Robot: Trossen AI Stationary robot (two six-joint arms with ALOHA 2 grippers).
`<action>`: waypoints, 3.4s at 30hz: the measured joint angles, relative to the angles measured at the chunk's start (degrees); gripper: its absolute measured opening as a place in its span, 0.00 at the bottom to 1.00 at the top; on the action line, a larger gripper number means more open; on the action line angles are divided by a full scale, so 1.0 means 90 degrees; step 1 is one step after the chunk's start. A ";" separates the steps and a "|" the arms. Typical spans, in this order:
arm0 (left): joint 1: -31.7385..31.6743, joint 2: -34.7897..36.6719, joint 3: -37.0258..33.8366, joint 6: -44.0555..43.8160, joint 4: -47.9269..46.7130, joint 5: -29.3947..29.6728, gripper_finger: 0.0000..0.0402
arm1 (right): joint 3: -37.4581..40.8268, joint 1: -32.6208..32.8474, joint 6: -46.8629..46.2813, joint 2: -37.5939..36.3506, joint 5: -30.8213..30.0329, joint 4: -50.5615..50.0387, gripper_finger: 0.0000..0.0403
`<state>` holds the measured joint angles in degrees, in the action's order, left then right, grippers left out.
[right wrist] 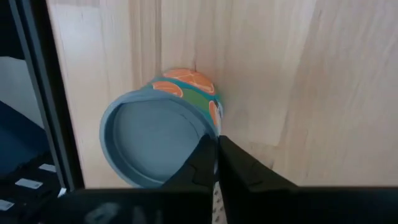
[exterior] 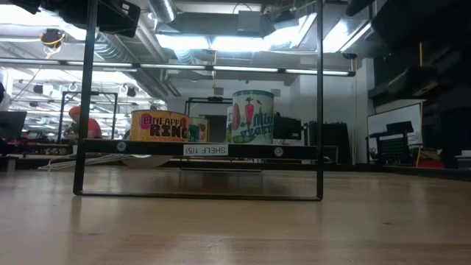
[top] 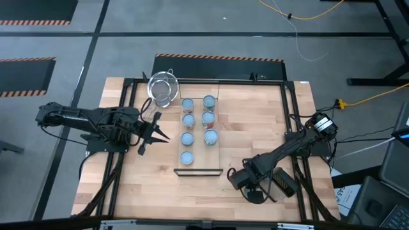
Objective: Pick and place cans onto a shelf
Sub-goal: Put the canned orange on the shelf
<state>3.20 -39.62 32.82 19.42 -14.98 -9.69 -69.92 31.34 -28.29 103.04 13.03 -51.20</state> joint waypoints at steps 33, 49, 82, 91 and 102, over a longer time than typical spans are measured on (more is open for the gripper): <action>-0.0001 -0.0001 0.0000 0.0005 -0.0046 -0.0024 0.13 | -0.1395 -0.2268 0.1323 -0.1958 -0.1788 -0.3954 0.02; -0.0001 -0.0002 0.0000 0.0005 -0.0284 -0.0027 0.13 | 0.1628 -0.5650 -0.2330 -0.3287 -0.1585 -0.0737 0.03; 0.0000 -0.0002 0.0000 0.0003 -0.0284 -0.0027 0.13 | 0.2930 -0.6762 -0.2129 -0.3239 -0.0647 0.0619 0.15; 0.0000 -0.0002 0.0000 0.0002 -0.0284 -0.0027 0.13 | 0.2795 -0.6760 -0.1372 -0.3241 -0.0385 0.0552 0.16; -0.0001 -0.0002 0.0000 0.0002 -0.0284 -0.0025 0.13 | 0.1634 -0.6604 0.2014 -0.3295 0.0095 0.0306 0.16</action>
<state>3.19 -39.64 32.82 19.44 -17.54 -9.92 -55.21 -28.09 -10.17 73.38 13.88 -48.44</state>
